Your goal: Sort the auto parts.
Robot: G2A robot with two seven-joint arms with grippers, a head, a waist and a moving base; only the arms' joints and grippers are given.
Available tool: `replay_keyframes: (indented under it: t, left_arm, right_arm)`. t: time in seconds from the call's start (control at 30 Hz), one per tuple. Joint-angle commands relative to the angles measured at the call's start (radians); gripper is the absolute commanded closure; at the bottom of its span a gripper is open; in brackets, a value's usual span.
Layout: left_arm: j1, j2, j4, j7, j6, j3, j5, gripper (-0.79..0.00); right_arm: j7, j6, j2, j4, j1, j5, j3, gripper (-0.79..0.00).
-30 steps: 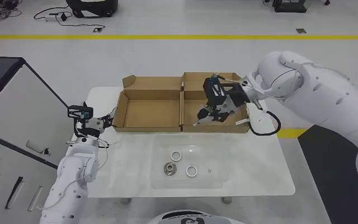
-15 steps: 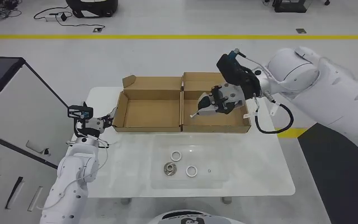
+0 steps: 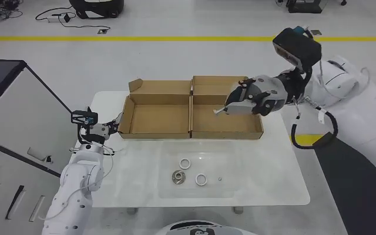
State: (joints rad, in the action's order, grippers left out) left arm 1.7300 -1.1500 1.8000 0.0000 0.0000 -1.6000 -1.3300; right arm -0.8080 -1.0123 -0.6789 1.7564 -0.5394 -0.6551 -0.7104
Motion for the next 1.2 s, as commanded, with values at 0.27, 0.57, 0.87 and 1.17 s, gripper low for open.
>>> replay_keyframes:
  t: [0.27, 0.57, 0.87, 1.17]
  left_arm:
    - [0.0, 0.0, 0.0, 0.0, 0.0, 0.0, 0.0, -0.785]
    - [0.0, 0.0, 0.0, 0.0, 0.0, 0.0, 0.0, -0.785]
    - [0.0, 0.0, 0.0, 0.0, 0.0, 0.0, 0.0, -0.785]
    - [0.0, 0.0, 0.0, 0.0, 0.0, 0.0, 0.0, -0.785]
  right_arm:
    - [0.0, 0.0, -0.03, 0.091, -0.154, -0.158, -0.187, 0.0]
    - [0.0, 0.0, -0.072, 0.162, -0.244, -0.203, -0.279, 0.0]
    - [0.0, 0.0, -0.077, 0.157, -0.254, -0.182, -0.285, 0.0]
    - [0.0, 0.0, -0.077, 0.157, -0.254, -0.182, -0.285, 0.0]
